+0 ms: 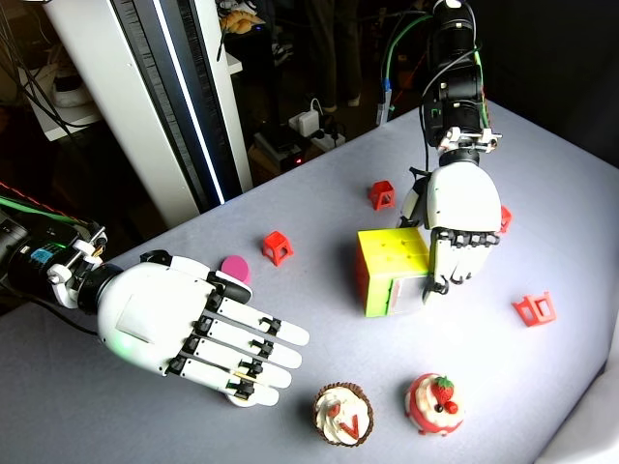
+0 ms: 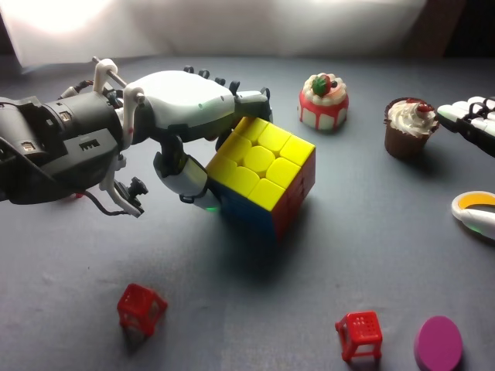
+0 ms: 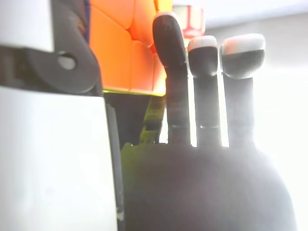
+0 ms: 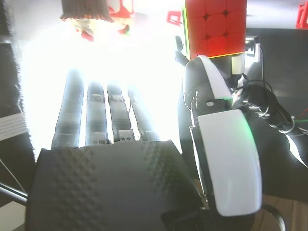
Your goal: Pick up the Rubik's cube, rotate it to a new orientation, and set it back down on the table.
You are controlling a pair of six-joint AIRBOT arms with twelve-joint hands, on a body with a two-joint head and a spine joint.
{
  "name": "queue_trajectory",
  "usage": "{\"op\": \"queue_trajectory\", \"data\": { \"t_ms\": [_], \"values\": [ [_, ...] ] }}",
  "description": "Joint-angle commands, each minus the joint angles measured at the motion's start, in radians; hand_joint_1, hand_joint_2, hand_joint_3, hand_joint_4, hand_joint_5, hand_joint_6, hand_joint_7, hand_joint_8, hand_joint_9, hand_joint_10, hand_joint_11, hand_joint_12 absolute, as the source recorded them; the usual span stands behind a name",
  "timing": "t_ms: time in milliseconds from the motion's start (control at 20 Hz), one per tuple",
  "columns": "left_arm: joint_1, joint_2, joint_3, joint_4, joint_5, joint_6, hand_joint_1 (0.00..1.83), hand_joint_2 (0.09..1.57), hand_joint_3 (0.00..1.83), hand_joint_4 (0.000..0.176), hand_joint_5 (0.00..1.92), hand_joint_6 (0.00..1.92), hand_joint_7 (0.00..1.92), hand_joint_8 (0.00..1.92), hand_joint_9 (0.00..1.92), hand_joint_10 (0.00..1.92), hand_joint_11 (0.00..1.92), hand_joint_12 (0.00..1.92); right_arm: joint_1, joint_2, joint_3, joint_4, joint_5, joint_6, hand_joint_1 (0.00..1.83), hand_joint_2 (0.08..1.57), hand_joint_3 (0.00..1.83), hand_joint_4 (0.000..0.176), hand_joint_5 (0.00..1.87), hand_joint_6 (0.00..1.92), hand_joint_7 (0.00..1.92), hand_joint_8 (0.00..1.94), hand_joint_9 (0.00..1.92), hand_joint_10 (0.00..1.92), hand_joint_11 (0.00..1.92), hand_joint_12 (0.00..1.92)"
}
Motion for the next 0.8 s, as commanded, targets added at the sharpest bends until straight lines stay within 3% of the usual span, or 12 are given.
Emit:
{"op": "queue_trajectory", "data": {
  "t_ms": [0,50,100,300,350,400,450,500,550,600,650,750],
  "values": [
    [-0.020,0.010,0.002,-0.014,-0.105,0.008,1.15,1.30,0.03,0.000,0.58,1.52,0.62,1.63,0.73,1.92,0.95,1.92,0.009,-0.004,0.007,0.005,0.116,0.009,0.59,1.26,0.00,0.000,0.00,0.00,0.00,0.00,0.00,0.00,0.00,0.30],
    [-0.024,0.011,0.003,-0.020,-0.097,0.018,1.15,1.17,0.00,0.000,0.51,1.21,0.51,1.82,0.61,1.92,0.85,1.92,0.010,-0.006,0.009,0.004,0.114,0.011,0.58,1.26,0.00,0.000,0.00,0.00,0.00,0.00,0.00,0.00,0.00,0.36],
    [-0.024,0.012,0.003,-0.043,-0.091,0.042,1.10,1.13,0.00,0.000,0.42,1.17,0.36,1.78,0.45,1.92,0.68,1.92,0.012,-0.009,0.011,0.003,0.112,0.012,0.55,1.26,0.00,0.000,0.00,0.00,0.00,0.00,0.00,0.00,0.00,0.45],
    [-0.009,0.011,0.016,-0.140,-0.071,0.105,1.10,1.14,0.00,0.000,0.41,1.03,0.57,1.88,0.76,1.92,1.00,1.92,0.016,-0.016,0.014,0.002,0.111,0.012,0.56,1.25,0.00,0.000,0.00,0.00,0.00,0.00,0.00,0.00,0.00,0.30],
    [-0.002,0.010,0.020,-0.172,-0.068,0.121,1.04,1.14,0.00,0.000,0.42,0.96,0.39,1.65,0.45,1.92,0.68,1.92,0.016,-0.017,0.014,0.002,0.110,0.013,0.56,1.25,0.00,0.000,0.00,0.00,0.00,0.00,0.00,0.00,0.00,0.31],
    [0.003,0.010,0.021,-0.201,-0.068,0.143,1.01,1.13,0.00,0.000,0.44,0.93,0.36,1.47,0.32,1.86,0.49,1.92,0.016,-0.017,0.014,0.003,0.109,0.014,0.55,1.25,0.00,0.000,0.00,0.00,0.00,0.00,0.00,0.00,0.00,0.32],
    [0.012,0.011,0.021,-0.259,-0.070,0.186,1.04,1.13,0.00,0.000,0.44,1.08,0.27,1.44,0.16,1.85,0.29,1.92,0.016,-0.017,0.014,0.004,0.108,0.014,0.57,1.25,0.00,0.000,0.00,0.00,0.00,0.00,0.00,0.00,0.00,0.32],
    [0.018,0.012,0.023,-0.295,-0.069,0.209,1.22,1.29,0.02,0.000,0.41,1.17,0.55,1.62,0.48,1.92,0.71,1.92,0.016,-0.017,0.014,0.005,0.107,0.014,0.58,1.24,0.00,0.000,0.00,0.00,0.00,0.00,0.00,0.00,0.00,0.21],
    [0.027,0.015,0.023,-0.334,-0.072,0.230,1.16,1.21,0.00,0.000,0.33,1.16,0.36,1.79,0.45,1.92,0.68,1.92,0.016,-0.018,0.014,0.005,0.107,0.014,0.58,1.24,0.00,0.000,0.00,0.00,0.00,0.00,0.00,0.00,0.00,0.28],
    [0.033,0.018,0.026,-0.352,-0.076,0.232,1.16,1.21,0.00,0.000,0.33,1.16,0.36,1.79,0.45,1.92,0.68,1.92,0.016,-0.018,0.014,0.006,0.106,0.014,0.58,1.24,0.00,0.000,0.00,0.00,0.00,0.00,0.00,0.00,0.00,0.28],
    [0.036,0.019,0.028,-0.360,-0.076,0.232,1.13,1.16,0.00,0.000,0.08,0.86,0.15,1.82,0.31,1.92,0.58,1.92,0.016,-0.018,0.014,0.007,0.106,0.014,0.58,1.25,0.00,0.000,0.00,0.00,0.00,0.00,0.00,0.00,0.00,0.30],
    [0.040,0.021,0.026,-0.363,-0.083,0.233,1.05,1.15,0.00,0.000,0.38,1.08,0.23,1.75,0.31,1.92,0.58,1.92,0.015,-0.018,0.014,0.007,0.106,0.015,0.56,1.25,0.00,0.000,0.00,0.00,0.00,0.00,0.00,0.00,0.00,0.37]
  ]
}}
